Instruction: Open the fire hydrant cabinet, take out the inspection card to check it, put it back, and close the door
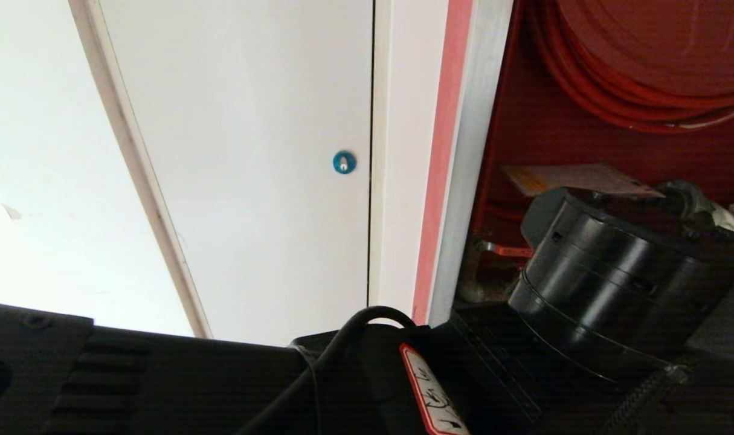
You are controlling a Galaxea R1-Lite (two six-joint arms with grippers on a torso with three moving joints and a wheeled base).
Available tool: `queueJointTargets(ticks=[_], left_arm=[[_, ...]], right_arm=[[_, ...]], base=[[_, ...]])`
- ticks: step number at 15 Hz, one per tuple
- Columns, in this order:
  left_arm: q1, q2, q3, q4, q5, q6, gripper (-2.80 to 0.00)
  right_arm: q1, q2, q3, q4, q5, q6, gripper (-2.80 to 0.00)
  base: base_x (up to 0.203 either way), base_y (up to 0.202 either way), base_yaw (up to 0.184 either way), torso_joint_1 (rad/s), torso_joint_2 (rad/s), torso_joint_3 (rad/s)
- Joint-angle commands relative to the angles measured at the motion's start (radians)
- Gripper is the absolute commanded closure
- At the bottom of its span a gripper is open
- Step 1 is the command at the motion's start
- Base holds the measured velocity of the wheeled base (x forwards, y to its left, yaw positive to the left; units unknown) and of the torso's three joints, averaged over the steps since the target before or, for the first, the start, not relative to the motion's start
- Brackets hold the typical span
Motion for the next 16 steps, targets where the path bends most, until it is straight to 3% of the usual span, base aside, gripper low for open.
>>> queueJointTargets(ticks=[1, 8, 13, 16], left_arm=[[-0.001, -0.005, 0.001, -0.002, 0.012, -0.001, 0.0], [0.104, -0.048, 0.11, -0.005, 0.029, -0.001, 0.0], [0.354, -0.149, 0.352, -0.017, 0.03, 0.002, 0.0], [0.5, -0.284, 0.547, -0.106, 0.029, 0.004, 0.0]], right_arm=[[0.0, 0.002, 0.002, -0.001, 0.001, 0.0, 0.0], [0.0, 0.002, 0.002, -0.001, 0.001, 0.0, 0.0], [0.0, 0.002, 0.002, -0.001, 0.001, 0.0, 0.0], [0.0, 0.002, 0.002, -0.001, 0.001, 0.0, 0.0]], base=[[0.0, 0.0, 0.0, 0.0, 0.0, 0.0], [0.0, 0.0, 0.0, 0.0, 0.0, 0.0], [0.0, 0.0, 0.0, 0.0, 0.0, 0.0], [0.0, 0.0, 0.0, 0.0, 0.0, 0.0]])
